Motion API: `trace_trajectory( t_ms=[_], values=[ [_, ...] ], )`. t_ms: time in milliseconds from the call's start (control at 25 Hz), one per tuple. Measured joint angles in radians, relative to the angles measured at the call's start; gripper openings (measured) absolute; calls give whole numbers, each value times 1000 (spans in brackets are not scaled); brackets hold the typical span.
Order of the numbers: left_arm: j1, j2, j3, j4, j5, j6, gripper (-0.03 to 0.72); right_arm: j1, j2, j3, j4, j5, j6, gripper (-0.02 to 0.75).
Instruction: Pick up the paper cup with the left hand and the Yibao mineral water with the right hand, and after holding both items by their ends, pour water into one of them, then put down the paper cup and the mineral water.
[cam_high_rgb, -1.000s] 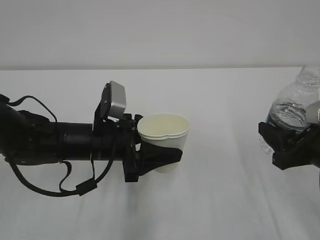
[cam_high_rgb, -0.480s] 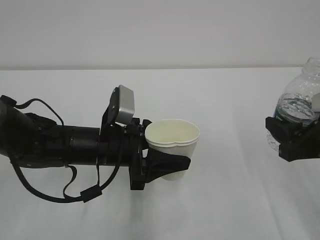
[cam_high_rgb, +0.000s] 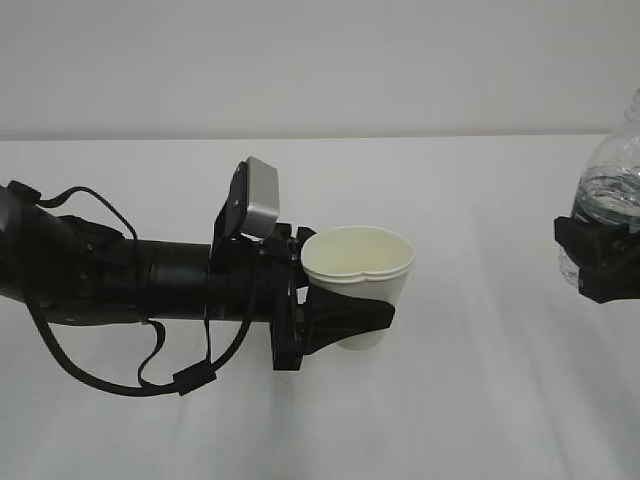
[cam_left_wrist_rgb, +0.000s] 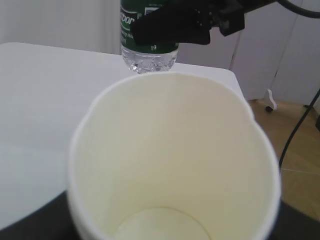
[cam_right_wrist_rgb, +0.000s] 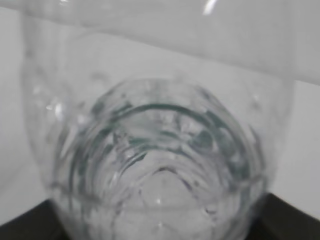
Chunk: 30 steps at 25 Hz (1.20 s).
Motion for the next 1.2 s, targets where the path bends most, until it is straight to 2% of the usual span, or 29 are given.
trace_trajectory(
  t_ms=[600, 920, 1200],
  values=[
    [-55, -1, -2, -8, 0, -2, 443, 0, -113, -28, -37, 174, 58, 463],
    [-81, -1, -87, 3, 0, -32, 439, 0, -125, -57, -95, 188, 60, 463],
    [-81, -1, -98, 60, 35, -39, 436, 0, -125, -59, -154, 188, 60, 463]
  ],
)
